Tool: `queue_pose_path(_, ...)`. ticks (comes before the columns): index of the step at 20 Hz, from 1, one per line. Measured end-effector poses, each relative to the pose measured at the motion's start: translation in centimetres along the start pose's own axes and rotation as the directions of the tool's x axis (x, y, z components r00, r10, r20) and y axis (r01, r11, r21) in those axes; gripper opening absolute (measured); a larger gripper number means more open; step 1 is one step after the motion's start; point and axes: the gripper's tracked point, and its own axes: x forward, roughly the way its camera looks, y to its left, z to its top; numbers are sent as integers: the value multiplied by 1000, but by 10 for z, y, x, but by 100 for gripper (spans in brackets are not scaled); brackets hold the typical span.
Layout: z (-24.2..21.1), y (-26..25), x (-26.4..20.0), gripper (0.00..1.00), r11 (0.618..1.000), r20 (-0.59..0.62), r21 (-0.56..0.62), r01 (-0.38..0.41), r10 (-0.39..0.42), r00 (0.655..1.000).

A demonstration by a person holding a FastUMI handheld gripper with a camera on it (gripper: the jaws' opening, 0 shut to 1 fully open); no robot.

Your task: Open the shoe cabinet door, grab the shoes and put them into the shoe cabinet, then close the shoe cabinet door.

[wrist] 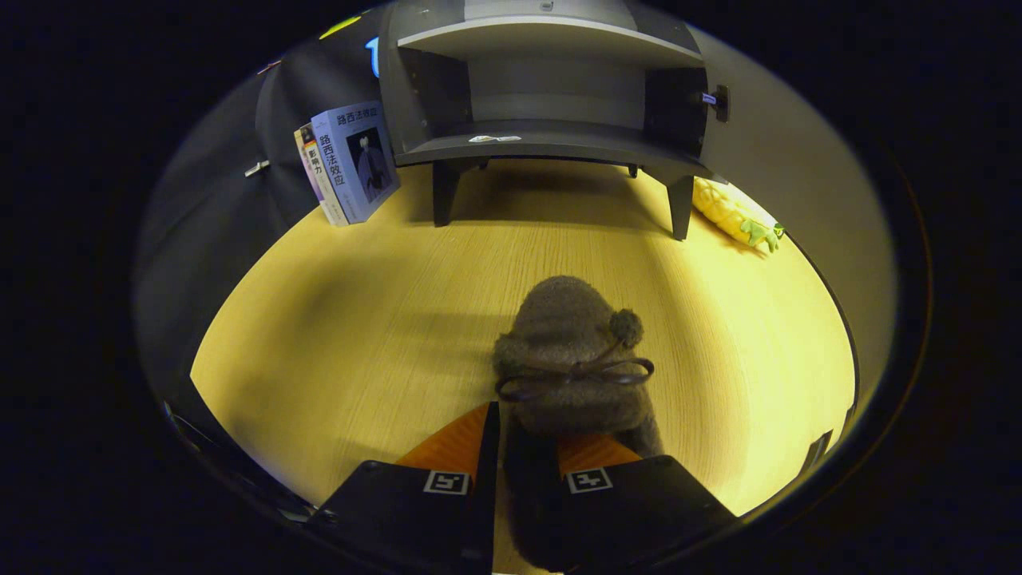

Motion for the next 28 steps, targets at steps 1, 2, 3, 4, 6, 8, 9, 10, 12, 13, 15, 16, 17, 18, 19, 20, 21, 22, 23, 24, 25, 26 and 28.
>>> queue_pose_path(1,6,-3,6,29,1000,16,10,3,-3,1000)
queue_pose_path(2,9,-3,11,27,1000,32,14,-1,0,999)
queue_pose_path(3,12,-3,14,26,1000,47,10,3,-3,999)
queue_pose_path(4,14,-4,17,26,1000,60,-5,10,-9,998)
queue_pose_path(6,16,-3,19,26,999,82,-32,14,-12,997)
queue_pose_path(8,18,-8,41,16,998,92,-40,44,-40,995)
queue_pose_path(9,20,-5,20,5,999,96,-38,37,-34,995)
queue_pose_path(10,18,-5,21,5,999,91,-32,36,-33,995)
queue_pose_path(12,19,-5,20,5,999,75,-27,31,-29,997)
queue_pose_path(13,21,-6,18,5,999,67,-25,34,-32,997)
queue_pose_path(15,32,-7,9,5,999,62,-10,32,-31,998)
queue_pose_path(16,43,-9,2,5,999,74,-4,33,-32,997)
queue_pose_path(17,57,-9,-5,5,999,91,-3,36,-35,995)
queue_pose_path(18,71,-10,-14,5,999,109,-6,39,-38,993)
queue_pose_path(19,86,-10,-23,5,999,126,-12,45,-44,991)
queue_pose_path(20,101,-10,-30,5,999,143,-14,53,-50,988)
queue_pose_path(21,116,-11,-38,5,998,156,-11,62,-60,986)
queue_pose_path(22,131,-10,-47,5,998,166,-2,62,-60,984)
queue_pose_path(23,145,-8,-55,5,998,175,10,55,-56,983)
queue_pose_path(24,160,-6,-63,5,998,187,23,50,-53,981)
queue_pose_path(25,176,-5,-71,5,999,201,34,43,-49,978)
queue_pose_path(26,190,-3,-79,5,999,215,39,34,-42,976)
queue_pose_path(28,222,-1,-94,5,999,248,38,35,-43,968)
